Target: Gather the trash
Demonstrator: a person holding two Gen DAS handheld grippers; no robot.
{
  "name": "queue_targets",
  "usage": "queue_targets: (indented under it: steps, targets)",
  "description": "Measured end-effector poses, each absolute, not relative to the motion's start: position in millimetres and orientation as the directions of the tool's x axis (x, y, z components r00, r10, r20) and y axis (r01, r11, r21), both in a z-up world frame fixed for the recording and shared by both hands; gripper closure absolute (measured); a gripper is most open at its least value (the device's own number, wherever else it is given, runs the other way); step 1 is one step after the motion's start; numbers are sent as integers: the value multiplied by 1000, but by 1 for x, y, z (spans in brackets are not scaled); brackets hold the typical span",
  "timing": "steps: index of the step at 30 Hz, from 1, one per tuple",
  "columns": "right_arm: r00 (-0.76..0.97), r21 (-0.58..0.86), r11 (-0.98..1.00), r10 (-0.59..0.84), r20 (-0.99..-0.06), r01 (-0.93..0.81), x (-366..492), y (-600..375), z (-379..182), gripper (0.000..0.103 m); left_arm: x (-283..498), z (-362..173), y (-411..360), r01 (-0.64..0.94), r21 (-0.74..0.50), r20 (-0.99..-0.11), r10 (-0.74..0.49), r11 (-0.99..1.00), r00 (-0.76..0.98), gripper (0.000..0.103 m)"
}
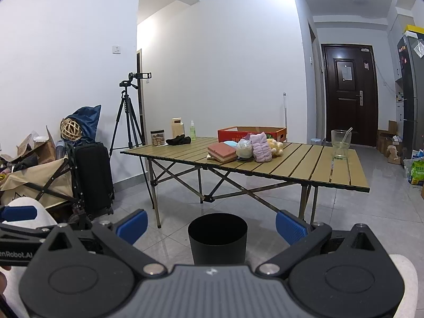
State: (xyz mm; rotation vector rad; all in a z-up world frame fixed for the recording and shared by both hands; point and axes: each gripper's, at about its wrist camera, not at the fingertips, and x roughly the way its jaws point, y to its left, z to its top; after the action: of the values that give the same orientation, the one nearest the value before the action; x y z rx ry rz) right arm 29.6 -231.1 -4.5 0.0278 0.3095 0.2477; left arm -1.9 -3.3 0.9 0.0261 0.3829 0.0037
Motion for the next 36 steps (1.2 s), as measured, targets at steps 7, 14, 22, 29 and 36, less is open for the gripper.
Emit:
queue_targets:
  steps: [7, 14, 22, 29, 36]
  targets:
    - [924, 63, 970, 244, -295, -236, 30, -231, -4, 0, -1, 1, -4, -1, 27, -376, 11, 1000, 926, 0]
    - [923, 75, 969, 245, -297, -234, 30, -233, -5, 0, -1, 0, -4, -1, 26, -376, 11, 1000, 927, 0]
    - [923, 79, 968, 250, -293, -237, 30, -235, -6, 0, -1, 0, -4, -1, 26, -376, 11, 1000, 927, 0]
    - [921, 77, 968, 252, -296, -240, 31, -234, -6, 0, -1, 0, -4, -1, 25, -377, 10, 1000, 926, 0]
    - [922, 73, 968, 251, -294, -240, 32, -234, -7, 0, -1, 0, -4, -2, 27, -375, 12, 1000, 927, 0]
